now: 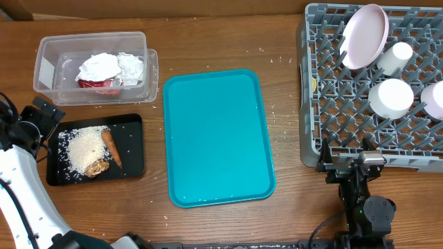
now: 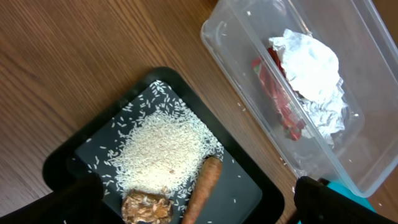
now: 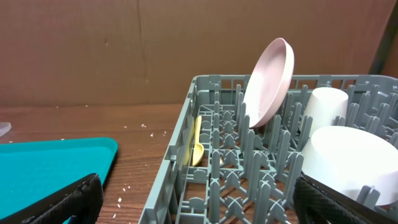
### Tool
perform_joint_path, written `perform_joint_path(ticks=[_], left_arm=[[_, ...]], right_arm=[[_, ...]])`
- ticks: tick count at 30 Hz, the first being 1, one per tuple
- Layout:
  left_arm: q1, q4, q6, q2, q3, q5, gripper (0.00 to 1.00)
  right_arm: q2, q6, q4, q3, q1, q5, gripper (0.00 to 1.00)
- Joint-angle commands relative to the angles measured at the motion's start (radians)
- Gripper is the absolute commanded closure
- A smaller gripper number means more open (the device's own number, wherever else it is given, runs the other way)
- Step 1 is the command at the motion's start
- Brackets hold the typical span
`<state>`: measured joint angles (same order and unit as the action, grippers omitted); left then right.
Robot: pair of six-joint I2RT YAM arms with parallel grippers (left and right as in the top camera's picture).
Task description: Sort waste into correct bins and load items into the dishwasher
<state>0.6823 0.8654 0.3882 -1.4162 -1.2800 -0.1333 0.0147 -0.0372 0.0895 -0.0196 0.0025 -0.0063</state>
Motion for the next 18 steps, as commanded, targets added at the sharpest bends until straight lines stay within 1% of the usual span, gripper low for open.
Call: perform_joint_path(ticks=[1,2,7,10,15,18], left_arm=[[-0.002,-0.002,-0.037,-0.005,-0.005,0.103,0.0],[-0.002,-0.002,-0.037,-0.009,-0.005,0.124,0.0],[-0.002,-0.002,-0.037,-0.014,-0.005,0.127,0.0],[-0.007,0.027,-0.059,-0.013,-0.005,0.148,0.0],[-0.056,0.014,-0.06,-0.009,0.008,0.036,0.0],[-0.133,-0.057,-0.113,0.006,0.047,-0.023,0.0]], right_arm=[[-0.012,0.005,-0.006,0.011,0.008,0.013,0.0],[-0.012,0.005,-0.006,0.011,0.008,0.013,0.0],[-0.012,0.005,-0.006,0.011,0.008,0.013,0.0],[-0.012,0.005,-0.006,0.011,0.008,0.013,0.0],[-0.012,0.005,-0.006,0.011,0.008,0.013,0.0],[-0.012,0.005,-0.006,0.011,0.008,0.013,0.0]])
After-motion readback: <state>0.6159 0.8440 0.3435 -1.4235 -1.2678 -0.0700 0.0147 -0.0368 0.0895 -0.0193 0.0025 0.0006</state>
